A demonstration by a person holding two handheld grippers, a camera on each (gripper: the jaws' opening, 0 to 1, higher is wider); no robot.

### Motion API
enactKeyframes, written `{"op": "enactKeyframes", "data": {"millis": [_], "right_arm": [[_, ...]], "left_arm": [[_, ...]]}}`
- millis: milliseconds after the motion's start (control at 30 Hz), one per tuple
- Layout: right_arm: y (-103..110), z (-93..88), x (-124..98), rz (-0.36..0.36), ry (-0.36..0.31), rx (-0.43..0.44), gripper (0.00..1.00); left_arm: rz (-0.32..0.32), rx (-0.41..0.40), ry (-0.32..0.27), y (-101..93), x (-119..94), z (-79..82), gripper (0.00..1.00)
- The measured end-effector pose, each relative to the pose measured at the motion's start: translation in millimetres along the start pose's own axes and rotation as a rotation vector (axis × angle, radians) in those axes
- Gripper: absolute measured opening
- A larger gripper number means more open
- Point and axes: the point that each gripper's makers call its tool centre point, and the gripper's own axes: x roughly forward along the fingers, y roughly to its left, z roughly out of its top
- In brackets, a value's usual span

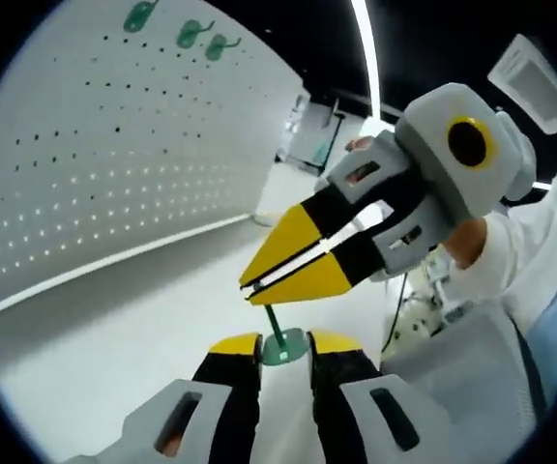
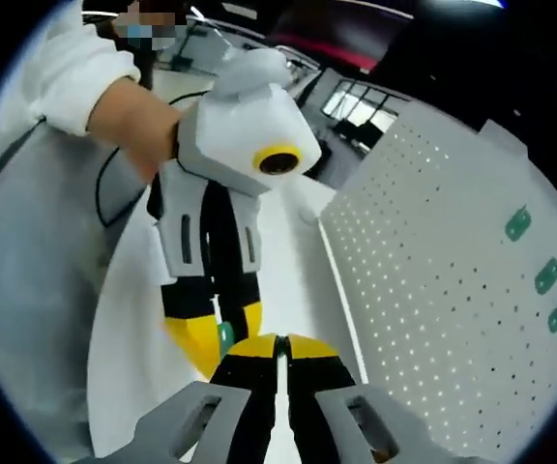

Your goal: Insert the hook assembly into the mounting plate slot until the hook locks in place.

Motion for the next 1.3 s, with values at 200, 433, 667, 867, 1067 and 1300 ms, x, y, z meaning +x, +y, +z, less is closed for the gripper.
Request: {"op": "enactKeyframes", "data": {"millis": [200,433,667,867,1067,1300], "right_arm": [[1,-0.2,-2,-0.006,0.003,0.001,0.0],[3,1.3,-8,0.01,-0.01,0.032,0.0],[15,-3.1,-16,0.104,-0.036,0.122,0.0],[30,-6.8,-30,0.23,-0.084,0.208,0.01],[50,-11.6,-47,0.397,-0.108,0.276,0.01],[74,-15.3,-62,0.59,-0.137,0.348,0.01]], "left_arm": [[0.007,0.063,0.012,-0.2,0,-1.1,0.18],[-0.003,0.195,0.026,-4.9,-3,-1.3,0.17],[-0.025,0.362,0.088,-13.1,-1,-9.0,0.16],[-0.082,0.436,0.111,-27.5,2,-15.1,0.16],[-0.177,0.518,0.148,-49.4,6,-26.4,0.16],[-0.263,0.586,0.19,-72.3,9,-38.6,0.16]]}}
